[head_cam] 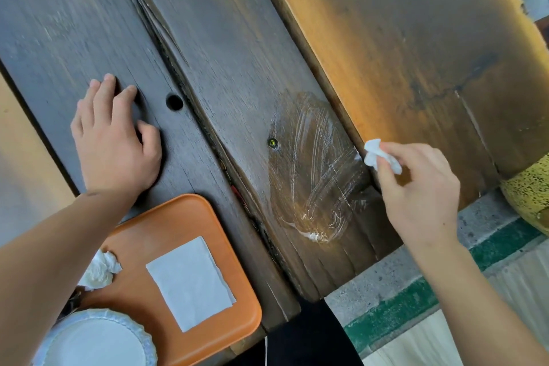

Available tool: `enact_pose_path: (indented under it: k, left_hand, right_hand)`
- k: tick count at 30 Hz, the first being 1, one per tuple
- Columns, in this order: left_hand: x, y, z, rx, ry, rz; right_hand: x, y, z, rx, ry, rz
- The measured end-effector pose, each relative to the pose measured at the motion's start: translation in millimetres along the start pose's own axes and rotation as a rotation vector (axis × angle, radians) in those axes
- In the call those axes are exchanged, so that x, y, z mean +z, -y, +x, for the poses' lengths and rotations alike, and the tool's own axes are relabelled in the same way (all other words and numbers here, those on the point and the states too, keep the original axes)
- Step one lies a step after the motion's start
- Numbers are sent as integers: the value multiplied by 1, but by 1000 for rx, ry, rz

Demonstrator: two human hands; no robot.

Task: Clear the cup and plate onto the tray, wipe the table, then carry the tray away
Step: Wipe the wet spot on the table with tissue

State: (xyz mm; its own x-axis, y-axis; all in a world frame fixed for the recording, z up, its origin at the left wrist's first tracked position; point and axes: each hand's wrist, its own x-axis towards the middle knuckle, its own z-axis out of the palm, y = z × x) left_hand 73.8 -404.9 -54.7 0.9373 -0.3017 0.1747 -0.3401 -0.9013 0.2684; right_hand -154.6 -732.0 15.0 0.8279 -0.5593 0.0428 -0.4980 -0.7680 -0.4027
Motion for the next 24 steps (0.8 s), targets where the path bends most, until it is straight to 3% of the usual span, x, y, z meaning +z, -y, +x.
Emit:
enact_pose_path:
  k: [9, 16, 19, 24]
  left_hand:
    - [5, 5, 0, 18, -1, -23]
    - [7, 8, 0, 23, -9, -19]
    - [7, 8, 0, 23, -15, -6]
    - [9, 9, 0, 23, -27, 7]
  right_hand:
    - [20, 13, 39, -186, 154, -31]
    - [1, 7, 42, -147, 516, -61]
    - [1, 5, 47, -129, 523, -104]
    - [1, 2, 31, 13, 388, -84]
